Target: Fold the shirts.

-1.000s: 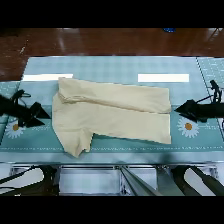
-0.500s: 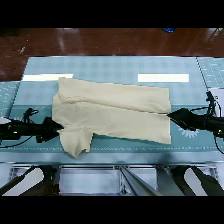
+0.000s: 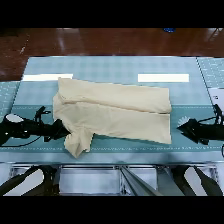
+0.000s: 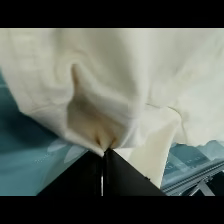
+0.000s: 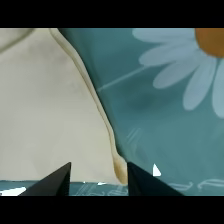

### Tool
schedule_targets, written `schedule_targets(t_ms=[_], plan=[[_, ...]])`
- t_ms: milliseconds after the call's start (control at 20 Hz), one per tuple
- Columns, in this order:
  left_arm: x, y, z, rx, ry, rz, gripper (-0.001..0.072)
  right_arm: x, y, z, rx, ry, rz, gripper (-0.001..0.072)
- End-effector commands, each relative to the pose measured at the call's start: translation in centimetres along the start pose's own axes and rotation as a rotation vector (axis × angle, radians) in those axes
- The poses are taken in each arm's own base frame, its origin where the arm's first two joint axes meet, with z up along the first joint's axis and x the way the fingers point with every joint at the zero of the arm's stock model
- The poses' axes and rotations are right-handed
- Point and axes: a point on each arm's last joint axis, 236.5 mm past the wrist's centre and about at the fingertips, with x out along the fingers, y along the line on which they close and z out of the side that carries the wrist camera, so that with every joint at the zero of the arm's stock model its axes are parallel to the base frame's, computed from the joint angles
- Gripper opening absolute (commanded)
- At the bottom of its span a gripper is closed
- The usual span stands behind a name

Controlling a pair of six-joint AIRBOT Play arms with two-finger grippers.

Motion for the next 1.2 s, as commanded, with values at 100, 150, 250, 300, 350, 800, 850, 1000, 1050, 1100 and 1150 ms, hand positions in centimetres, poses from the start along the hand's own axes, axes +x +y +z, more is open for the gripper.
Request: schedule_targets(t_ms=[100,150,250,300,350,800,850,1000,1050,1100,1150], plan=[[-0.9,-0.5,2.3,0.039,-0.074,0.003,0.0019,2.3,-1.5,-3.3,0.112,0.108,0.008,0.041],[-0.9,-0.5,2.3,0.039,-0.073,0.003,0.0018,2.5,-1.4,-3.3,0.125,0.117,0.02,0.041],[-0.9,-0.5,2.3,0.038,-0.073,0.002,0.0019,3.1,-1.2,-3.4,0.132,0.151,0.037,0.041],[-0.9,-0.5,2.3,0.038,-0.074,0.003,0.0019,3.7,-1.7,-3.7,0.097,0.172,0.011,0.041],[-0.9,-0.5,2.3,0.038,-0.076,0.003,0.0019,4.3,-1.9,-4.1,0.073,0.202,-0.012,0.041],[-3.9,-3.1,4.9,0.109,-0.121,-0.025,0.0019,4.7,6.2,0.8,-0.152,0.149,0.153,0.0023],[-5.1,-4.3,5.9,0.139,-0.147,-0.032,0.0019,3.6,6.9,1.5,-0.188,0.148,0.155,0.0023],[-9.3,-8.6,9.8,0.21,-0.276,-0.092,0.0019,1.0,9.3,4.8,-0.245,0.065,0.164,0.0023],[-10.5,-10.0,11.2,0.232,-0.313,-0.109,0.0018,0.3,10.0,6.0,-0.253,0.033,0.166,0.0023],[-11.3,-11.1,12.3,0.255,-0.331,-0.116,0.0018,-0.1,10.6,7.0,-0.257,0.018,0.177,0.0023],[-11.6,-12.0,13.5,0.27,-0.337,-0.117,0.0018,-0.4,11.5,8.0,-0.253,0.008,0.201,0.0023]])
